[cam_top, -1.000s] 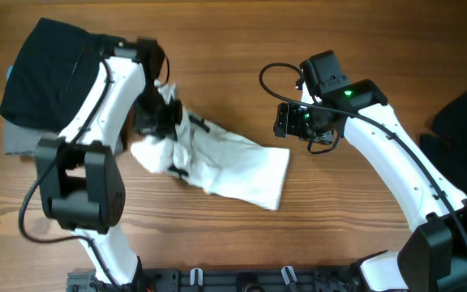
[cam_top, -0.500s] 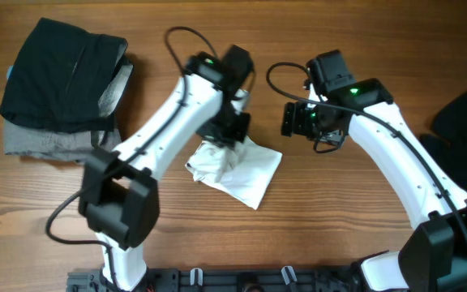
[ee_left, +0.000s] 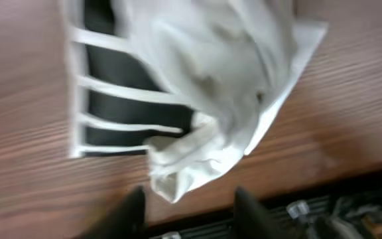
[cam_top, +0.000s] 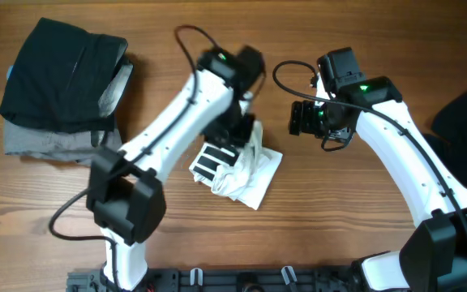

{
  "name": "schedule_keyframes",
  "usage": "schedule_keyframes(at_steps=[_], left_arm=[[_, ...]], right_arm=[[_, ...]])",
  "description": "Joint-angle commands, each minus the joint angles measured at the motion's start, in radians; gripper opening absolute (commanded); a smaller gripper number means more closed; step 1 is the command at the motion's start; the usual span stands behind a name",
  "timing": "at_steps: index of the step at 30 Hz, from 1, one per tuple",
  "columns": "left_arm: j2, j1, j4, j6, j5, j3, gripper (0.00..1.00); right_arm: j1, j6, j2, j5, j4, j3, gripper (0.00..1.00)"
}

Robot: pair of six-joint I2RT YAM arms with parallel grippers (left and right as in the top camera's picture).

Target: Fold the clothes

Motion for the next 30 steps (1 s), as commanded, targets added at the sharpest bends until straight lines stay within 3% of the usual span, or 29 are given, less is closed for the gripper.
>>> schedule_keyframes(at_steps=[1,3,5,6,9,14,17,21,26,30], left_arm=[[-0.048,0.097,-0.002,-0.011,-0.110,0.071,0.07],[-0.048,0.149,0.006,-0.011,-0.146,0.070,0.04],[-0.046,0.203,0.025,-0.010,-0.151,0.069,0.04],[-0.046,0.230,0.037,-0.011,-0.150,0.069,0.04],[-0.047,0.307,0.062,-0.011,-0.113,0.069,0.04],[-0.047,0.428,0.074,-0.010,0.006,0.069,0.04],[-0.047,0.456,0.073,-0.010,0.060,0.069,0.04],[-0.047,0.454,0.061,0.036,0.069,0.069,0.04],[-0.046,0.413,0.068,0.046,0.072,0.067,0.06],[-0.047,0.382,0.067,0.046,0.072,0.067,0.08]], right_arm=[[0.000,-0.152,-0.008,-0.193,0.050,0.008,0.73],[0.014,-0.290,-0.008,-0.437,0.118,0.008,0.62],[0.050,-0.290,-0.008,-0.549,0.195,0.008,0.48],[0.078,-0.262,-0.008,-0.552,0.233,0.008,0.38],[0.185,-0.204,0.010,-0.486,0.320,0.008,0.24],[0.365,0.033,0.134,-0.114,0.360,0.008,0.22],[0.382,0.121,0.214,-0.031,0.291,0.008,0.27],[0.336,0.256,0.257,0.133,0.006,0.008,0.10],[0.238,0.245,0.140,0.324,-0.244,0.008,0.13],[0.207,0.043,0.016,0.184,-0.182,0.008,0.26]])
